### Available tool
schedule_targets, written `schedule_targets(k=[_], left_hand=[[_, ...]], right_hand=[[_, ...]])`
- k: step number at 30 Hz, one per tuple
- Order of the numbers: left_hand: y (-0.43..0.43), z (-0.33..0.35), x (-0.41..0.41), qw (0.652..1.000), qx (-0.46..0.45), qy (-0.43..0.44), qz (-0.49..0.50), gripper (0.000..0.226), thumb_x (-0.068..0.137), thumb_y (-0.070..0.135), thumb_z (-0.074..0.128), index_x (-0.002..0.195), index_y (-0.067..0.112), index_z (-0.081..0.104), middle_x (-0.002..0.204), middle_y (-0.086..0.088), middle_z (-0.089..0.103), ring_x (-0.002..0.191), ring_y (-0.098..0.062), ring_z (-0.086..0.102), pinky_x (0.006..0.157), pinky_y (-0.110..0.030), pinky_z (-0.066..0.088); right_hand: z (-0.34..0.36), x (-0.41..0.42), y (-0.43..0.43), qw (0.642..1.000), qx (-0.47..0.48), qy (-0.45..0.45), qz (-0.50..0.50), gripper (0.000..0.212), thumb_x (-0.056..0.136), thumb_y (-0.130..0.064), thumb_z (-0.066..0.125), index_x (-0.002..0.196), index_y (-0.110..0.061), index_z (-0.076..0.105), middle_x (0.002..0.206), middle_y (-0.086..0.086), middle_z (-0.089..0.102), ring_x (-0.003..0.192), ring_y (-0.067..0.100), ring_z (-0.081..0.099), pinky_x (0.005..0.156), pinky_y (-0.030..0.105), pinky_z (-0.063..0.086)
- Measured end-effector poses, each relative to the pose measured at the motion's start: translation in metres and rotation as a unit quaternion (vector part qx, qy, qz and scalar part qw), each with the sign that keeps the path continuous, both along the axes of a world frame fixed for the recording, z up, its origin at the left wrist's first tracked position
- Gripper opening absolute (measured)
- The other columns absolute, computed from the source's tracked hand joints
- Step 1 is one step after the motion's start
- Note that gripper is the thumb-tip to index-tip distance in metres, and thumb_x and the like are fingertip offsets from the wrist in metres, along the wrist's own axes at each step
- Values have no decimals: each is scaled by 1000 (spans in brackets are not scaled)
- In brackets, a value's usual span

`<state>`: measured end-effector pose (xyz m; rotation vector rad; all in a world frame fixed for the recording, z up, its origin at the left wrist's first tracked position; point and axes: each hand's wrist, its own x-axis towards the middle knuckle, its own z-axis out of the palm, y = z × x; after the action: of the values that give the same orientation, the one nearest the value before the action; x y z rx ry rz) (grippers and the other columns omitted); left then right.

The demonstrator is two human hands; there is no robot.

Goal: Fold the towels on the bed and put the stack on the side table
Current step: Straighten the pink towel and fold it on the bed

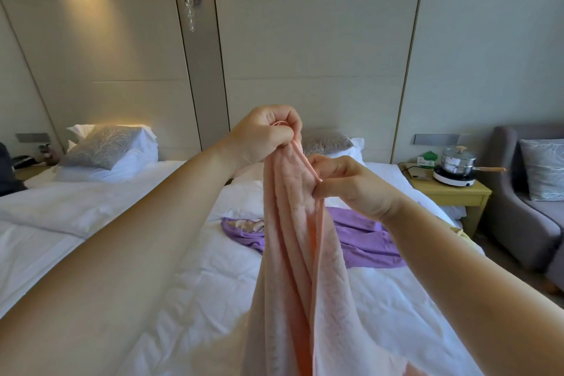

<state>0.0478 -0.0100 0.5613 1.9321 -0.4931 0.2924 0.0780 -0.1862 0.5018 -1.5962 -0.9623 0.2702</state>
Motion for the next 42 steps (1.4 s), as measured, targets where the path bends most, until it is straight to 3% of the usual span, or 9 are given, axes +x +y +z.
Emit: schedule_targets(k=[8,15,20,23,26,31,33,36,42], left_hand=[[13,11,10,986,-13,-99,135,12,60,13,43,59,19,53,62,2,50,52,-3,46,55,-16,35],[38,13,20,969,-26,-131,210,28,80,5,47,65,26,57,60,15,49,51,6,43,48,-4,30],[47,-4,27,980,-104,-62,159,20,95,8,52,105,19,65,97,5,65,78,5,57,65,-7,41],[48,-19,28,971,-186,-5,148,27,95,15,58,120,5,60,109,-6,64,92,-10,61,81,-22,48],[42,-23,27,963,-220,12,155,12,93,20,61,100,11,65,97,-8,66,84,-17,61,82,-37,48],[33,-20,32,965,-189,-16,181,11,99,26,51,91,23,57,113,-11,64,98,-28,62,83,-41,49],[32,-18,33,965,-176,-44,188,11,99,25,51,90,24,57,109,-8,64,100,-24,62,92,-44,49],[30,-14,35,967,-155,-74,187,10,97,21,53,88,23,57,101,-5,63,96,-18,60,99,-45,46],[22,-11,41,972,-126,-89,175,13,97,19,53,86,25,58,94,-1,65,95,-20,63,98,-43,47]], right_hand=[[6,3,-10,971,-165,-142,-99,37,62,-23,60,80,9,66,112,29,56,105,30,55,101,44,39],[9,4,-30,947,-239,-162,-139,24,61,-21,55,49,-17,34,60,-11,33,56,6,31,57,21,27],[6,5,-30,944,-196,-185,-190,18,72,-21,61,66,-4,61,69,-10,40,62,-1,41,63,12,35],[0,5,-34,947,-179,-172,-206,19,81,-11,65,72,-27,68,76,-12,46,69,-3,46,71,8,36],[-3,2,-33,945,-182,-169,-215,20,80,-8,66,76,-27,69,82,-8,49,75,1,49,73,5,36],[-5,-3,-28,961,-159,-129,-184,4,82,-22,73,85,-24,74,91,-6,46,82,-2,51,79,10,39],[-5,-3,-31,962,-169,-119,-177,19,87,-40,62,97,-31,74,98,-3,46,91,4,50,86,15,40],[-5,-2,-35,958,-143,-143,-204,22,98,-28,48,106,-34,67,112,-1,55,98,-1,52,86,8,37],[1,-3,-49,962,24,-75,-260,18,100,-25,43,102,-17,59,86,4,59,80,14,52,78,30,40]])
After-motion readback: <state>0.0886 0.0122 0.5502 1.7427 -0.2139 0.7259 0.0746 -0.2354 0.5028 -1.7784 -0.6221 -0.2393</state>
